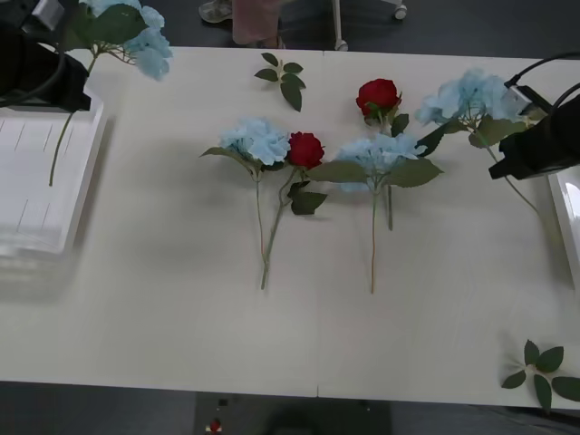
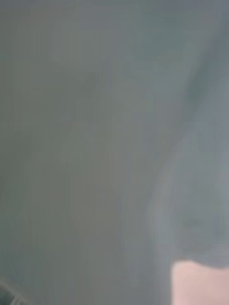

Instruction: Put the red flowers into the right box and the blue flowers into the left box

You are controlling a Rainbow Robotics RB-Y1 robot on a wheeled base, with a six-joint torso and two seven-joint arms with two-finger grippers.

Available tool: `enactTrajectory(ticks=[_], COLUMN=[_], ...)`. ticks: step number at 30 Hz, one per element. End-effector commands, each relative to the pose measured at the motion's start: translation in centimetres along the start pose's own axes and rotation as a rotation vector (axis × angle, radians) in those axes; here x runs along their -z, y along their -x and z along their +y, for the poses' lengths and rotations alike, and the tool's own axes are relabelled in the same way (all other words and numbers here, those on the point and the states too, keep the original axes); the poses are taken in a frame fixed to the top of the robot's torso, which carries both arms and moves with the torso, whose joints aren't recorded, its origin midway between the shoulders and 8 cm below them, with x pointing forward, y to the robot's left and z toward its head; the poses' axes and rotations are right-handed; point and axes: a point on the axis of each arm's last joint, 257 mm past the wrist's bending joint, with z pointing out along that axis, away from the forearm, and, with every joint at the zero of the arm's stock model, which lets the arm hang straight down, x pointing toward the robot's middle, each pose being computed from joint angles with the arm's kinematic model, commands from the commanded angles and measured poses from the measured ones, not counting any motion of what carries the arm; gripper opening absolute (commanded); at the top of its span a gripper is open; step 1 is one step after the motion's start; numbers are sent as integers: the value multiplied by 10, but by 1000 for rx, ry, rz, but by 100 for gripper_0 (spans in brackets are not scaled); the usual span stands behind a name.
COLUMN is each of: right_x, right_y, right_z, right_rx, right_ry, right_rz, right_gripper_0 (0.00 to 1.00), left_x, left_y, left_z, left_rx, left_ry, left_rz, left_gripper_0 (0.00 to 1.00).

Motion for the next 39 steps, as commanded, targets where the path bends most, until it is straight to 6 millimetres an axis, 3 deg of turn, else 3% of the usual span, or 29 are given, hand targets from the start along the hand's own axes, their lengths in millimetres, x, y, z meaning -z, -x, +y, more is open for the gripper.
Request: enactTrajectory(ticks=[1,13,21,28,33,39], right_x=[44,129,173,179,168,141], right_y=[37,78,105,112,122,119], right_z=[10,78,121,157,202,254], right_rx=[59,4,58,195,231,238], right_ry=[27,320,509,523,519,541], right_rz=[-78,-215,-364,-410,-472,-541], right_gripper_0=[0,0,0,0,0,0], left_x=[40,85,83,44,15,15], left_y=[23,13,-3,-15,-17,-15], left_z=[36,139,187,201,207,219], left_rx=[-36,51,70,111,164,163], left_ry=[87,319,445,455,451,473], left_rz=[-79,-150,-179,-236,-284,-302], left_gripper_0=[0,0,0,0,0,0])
